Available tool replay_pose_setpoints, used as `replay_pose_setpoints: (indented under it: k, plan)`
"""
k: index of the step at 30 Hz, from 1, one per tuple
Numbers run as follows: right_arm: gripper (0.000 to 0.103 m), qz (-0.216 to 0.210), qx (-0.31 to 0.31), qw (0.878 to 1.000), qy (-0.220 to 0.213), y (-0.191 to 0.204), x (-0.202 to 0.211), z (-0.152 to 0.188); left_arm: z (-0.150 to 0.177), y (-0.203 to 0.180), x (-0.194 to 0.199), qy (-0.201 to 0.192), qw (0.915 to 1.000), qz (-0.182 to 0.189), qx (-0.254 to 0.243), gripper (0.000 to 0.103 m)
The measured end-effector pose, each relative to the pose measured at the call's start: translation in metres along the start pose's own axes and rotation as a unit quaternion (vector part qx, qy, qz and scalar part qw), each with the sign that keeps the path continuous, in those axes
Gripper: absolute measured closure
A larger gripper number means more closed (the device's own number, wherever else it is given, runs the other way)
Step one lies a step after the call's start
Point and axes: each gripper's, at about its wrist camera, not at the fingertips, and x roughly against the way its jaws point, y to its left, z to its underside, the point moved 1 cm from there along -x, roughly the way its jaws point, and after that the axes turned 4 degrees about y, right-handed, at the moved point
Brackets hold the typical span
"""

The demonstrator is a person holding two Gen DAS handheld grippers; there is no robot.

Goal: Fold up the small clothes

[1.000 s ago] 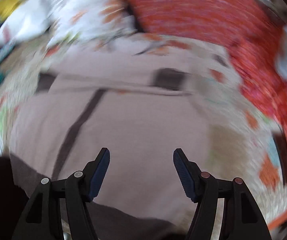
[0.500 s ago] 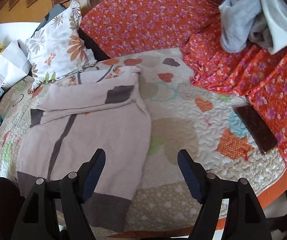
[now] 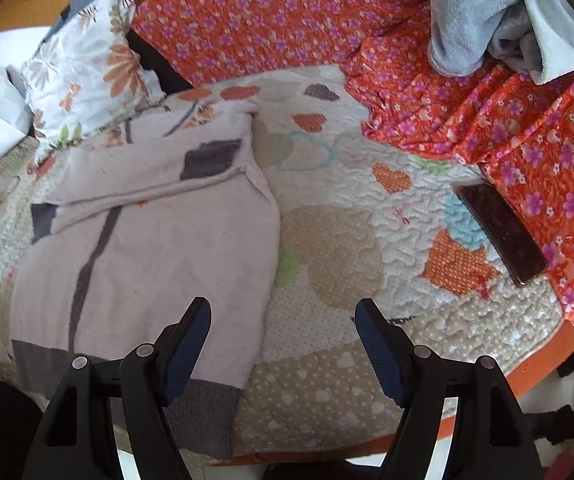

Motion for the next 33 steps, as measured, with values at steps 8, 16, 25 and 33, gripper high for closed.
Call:
replay_pose_setpoints:
  k: [8, 16, 25, 33]
  plan:
    - [0.024, -0.035, -0.028, 0.999, 0.012, 0.011, -0.039, -0.052, -0.013, 0.032, -0.048, 0.005, 0.9966, -0.081, -0.012, 0.008]
    - [0.024, -0.008, 0.005, 1.000, -0.008, 0.038, -0.114, -0.171, -0.020, 0.029, -0.073, 0.035, 0.9963, -0.072, -0.030, 0.008]
    - [0.030, -0.007, 0.009, 0.998, 0.059, 0.074, -0.223, -0.242, -0.018, 0.043, -0.094, 0.071, 0.9951, -0.068, 0.010, 0.008]
    - [0.097, 0.025, 0.015, 0.998, 0.061, 0.078, -0.239, -0.258, -0.022, 0.055, -0.092, 0.070, 0.9945, -0.071, 0.032, 0.008]
